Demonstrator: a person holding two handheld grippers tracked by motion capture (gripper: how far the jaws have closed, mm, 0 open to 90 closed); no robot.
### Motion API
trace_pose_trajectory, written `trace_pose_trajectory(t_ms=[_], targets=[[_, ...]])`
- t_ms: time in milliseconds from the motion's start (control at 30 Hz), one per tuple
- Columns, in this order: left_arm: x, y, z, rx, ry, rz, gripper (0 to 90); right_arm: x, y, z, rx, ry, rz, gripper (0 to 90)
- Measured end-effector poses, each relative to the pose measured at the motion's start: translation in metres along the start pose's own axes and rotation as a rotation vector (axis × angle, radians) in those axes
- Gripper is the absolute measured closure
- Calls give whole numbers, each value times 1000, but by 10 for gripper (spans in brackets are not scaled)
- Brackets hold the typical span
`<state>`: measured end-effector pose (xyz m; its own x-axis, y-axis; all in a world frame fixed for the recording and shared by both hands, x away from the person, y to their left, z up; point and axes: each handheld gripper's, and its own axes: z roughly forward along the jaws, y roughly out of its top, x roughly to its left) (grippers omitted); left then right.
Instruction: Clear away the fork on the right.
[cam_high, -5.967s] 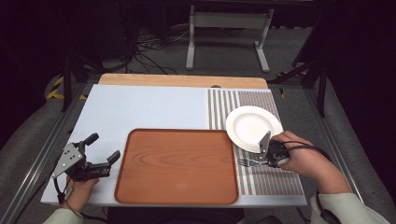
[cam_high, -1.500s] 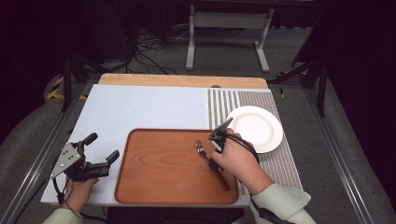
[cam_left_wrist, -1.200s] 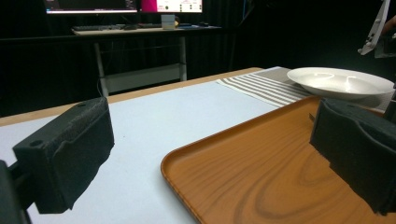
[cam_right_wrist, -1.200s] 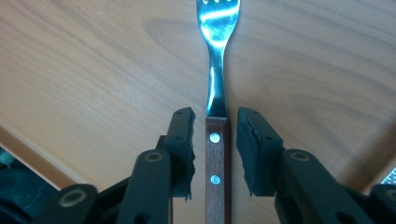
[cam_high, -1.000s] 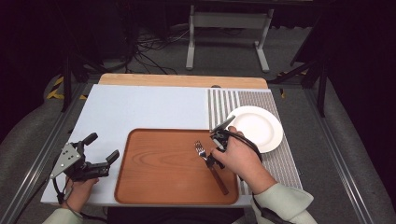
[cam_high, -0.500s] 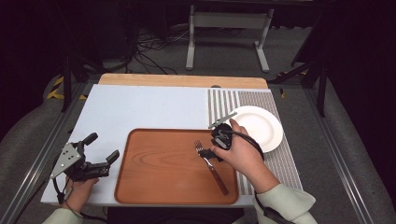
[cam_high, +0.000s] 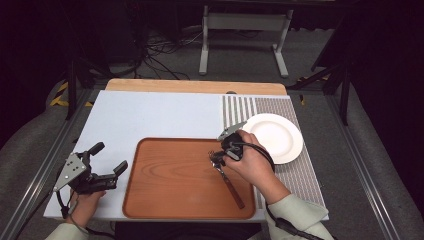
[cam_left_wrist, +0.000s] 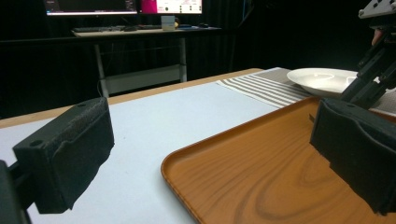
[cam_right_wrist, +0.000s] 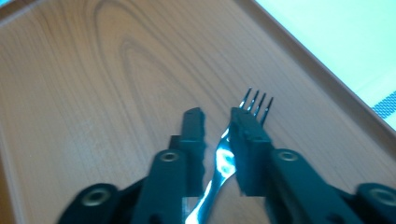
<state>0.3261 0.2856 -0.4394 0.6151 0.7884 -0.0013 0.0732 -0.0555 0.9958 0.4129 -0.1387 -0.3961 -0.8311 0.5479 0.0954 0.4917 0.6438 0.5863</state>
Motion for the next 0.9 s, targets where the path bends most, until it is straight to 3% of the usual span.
trace_pose_trajectory(t_ms=[167,433,600,900], targets=[[0,0,0,0,0,3,2,2,1,9,28,3,-29,900],[0,1,-1,-5,2,11,2,2,-1,25,57,19,-30,900],[0,2,-1,-6,0,10,2,2,-1,32,69,16,-51,900],[0,2,-2,-9,2,7,2,0,-2,40,88,7,-47,900]])
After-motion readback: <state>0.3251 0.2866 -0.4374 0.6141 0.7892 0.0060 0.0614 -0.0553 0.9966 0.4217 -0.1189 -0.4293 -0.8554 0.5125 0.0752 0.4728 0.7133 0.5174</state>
